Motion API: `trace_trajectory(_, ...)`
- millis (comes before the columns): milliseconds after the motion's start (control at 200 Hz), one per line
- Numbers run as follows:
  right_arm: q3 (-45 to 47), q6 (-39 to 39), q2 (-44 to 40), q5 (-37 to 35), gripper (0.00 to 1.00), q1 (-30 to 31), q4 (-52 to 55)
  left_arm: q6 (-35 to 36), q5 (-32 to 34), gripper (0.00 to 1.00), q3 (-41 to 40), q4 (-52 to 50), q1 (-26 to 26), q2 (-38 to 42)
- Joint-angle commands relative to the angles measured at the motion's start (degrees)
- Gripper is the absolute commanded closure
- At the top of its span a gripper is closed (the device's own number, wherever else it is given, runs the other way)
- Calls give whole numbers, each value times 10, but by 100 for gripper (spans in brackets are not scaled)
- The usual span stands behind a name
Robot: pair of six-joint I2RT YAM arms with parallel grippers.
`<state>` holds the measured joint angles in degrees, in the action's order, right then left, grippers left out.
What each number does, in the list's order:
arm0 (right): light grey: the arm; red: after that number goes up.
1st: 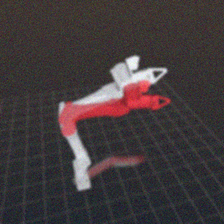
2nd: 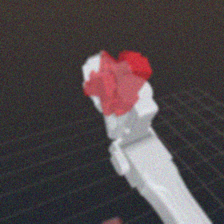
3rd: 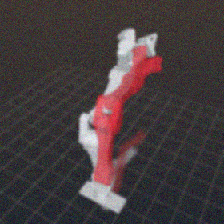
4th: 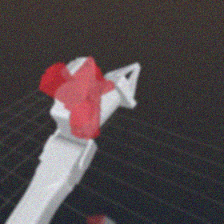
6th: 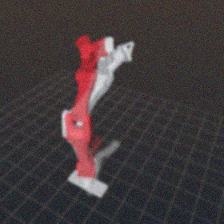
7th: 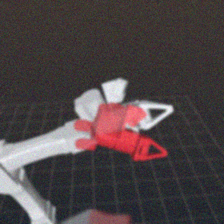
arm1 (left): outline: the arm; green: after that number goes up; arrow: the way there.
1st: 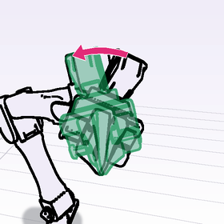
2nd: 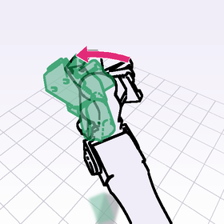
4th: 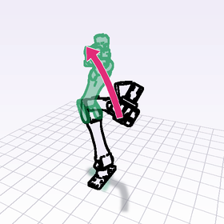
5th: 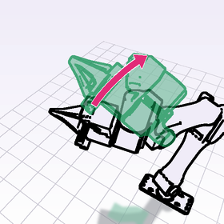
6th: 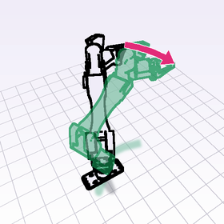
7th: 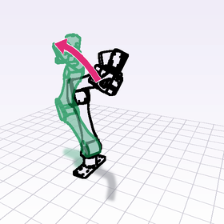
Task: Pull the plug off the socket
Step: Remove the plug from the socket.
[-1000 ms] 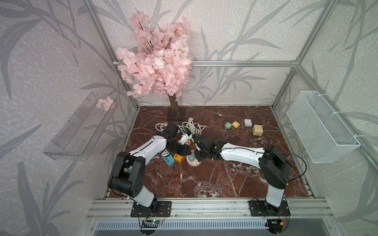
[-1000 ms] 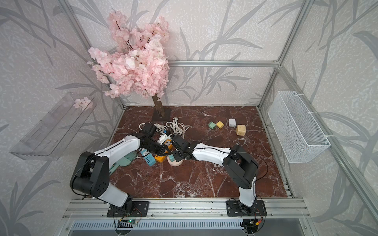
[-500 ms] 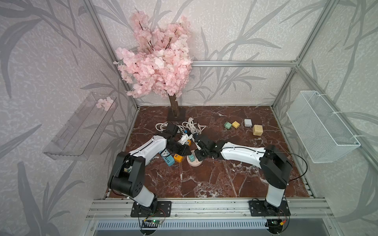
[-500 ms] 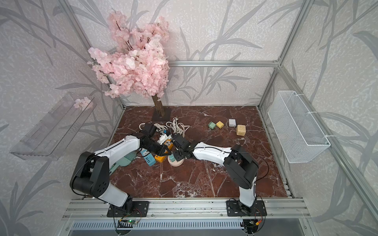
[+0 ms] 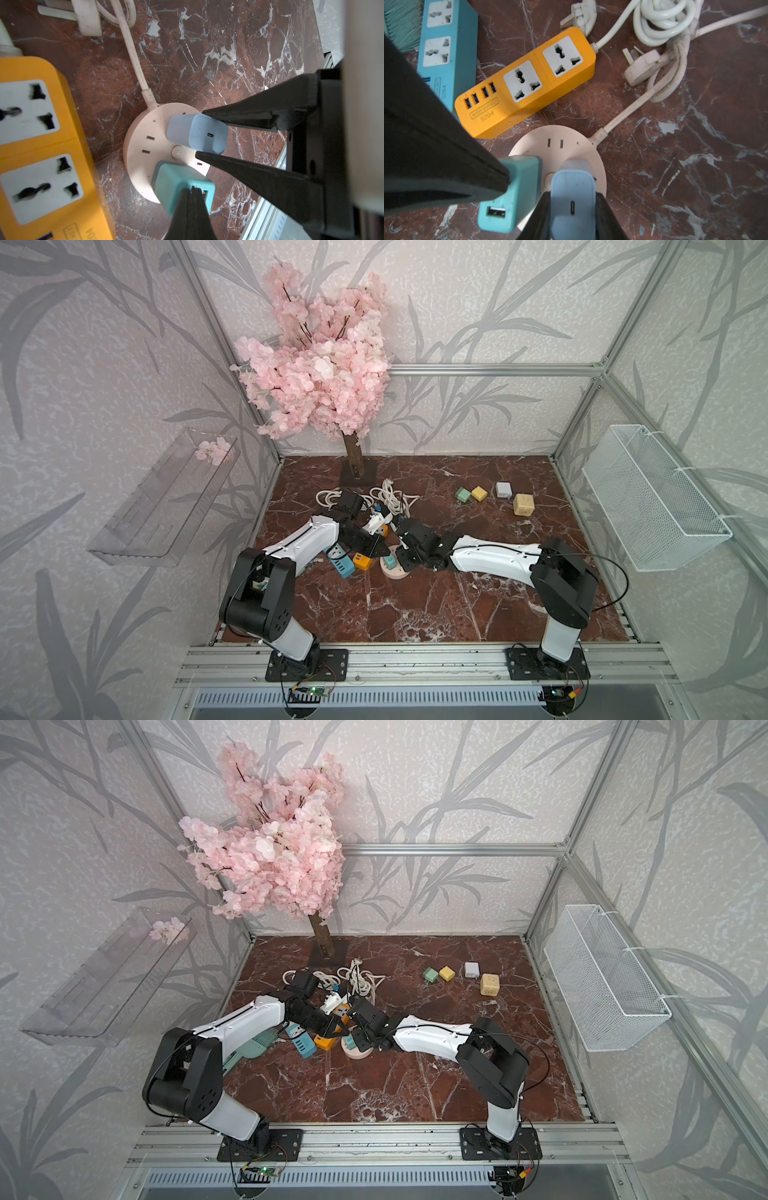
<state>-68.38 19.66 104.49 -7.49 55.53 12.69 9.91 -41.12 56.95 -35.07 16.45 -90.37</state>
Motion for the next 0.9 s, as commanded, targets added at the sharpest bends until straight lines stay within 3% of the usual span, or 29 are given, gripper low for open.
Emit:
trace_trajectory(0, -5, -27, -35, -21, 100, 6, -31, 7, 68, 100, -15, -33, -2, -25)
trace_trajectory(190, -18, -24, -33, -18, 100, -1, -23, 6, 69, 100, -14, -33, -2, -25)
trace_trajectory(400, -4, 29, -41, 128, 100, -71, -40, 7, 68, 100, -13, -35, -2, -26)
trace_trajectory(520, -11, 14, -43, 106, 100, -64, -17, 7, 68, 100, -13, -35, -2, -28)
trace_trajectory(895, -39, -53, -25, -56, 100, 12, 32, 7, 67, 100, -11, -36, -2, -31)
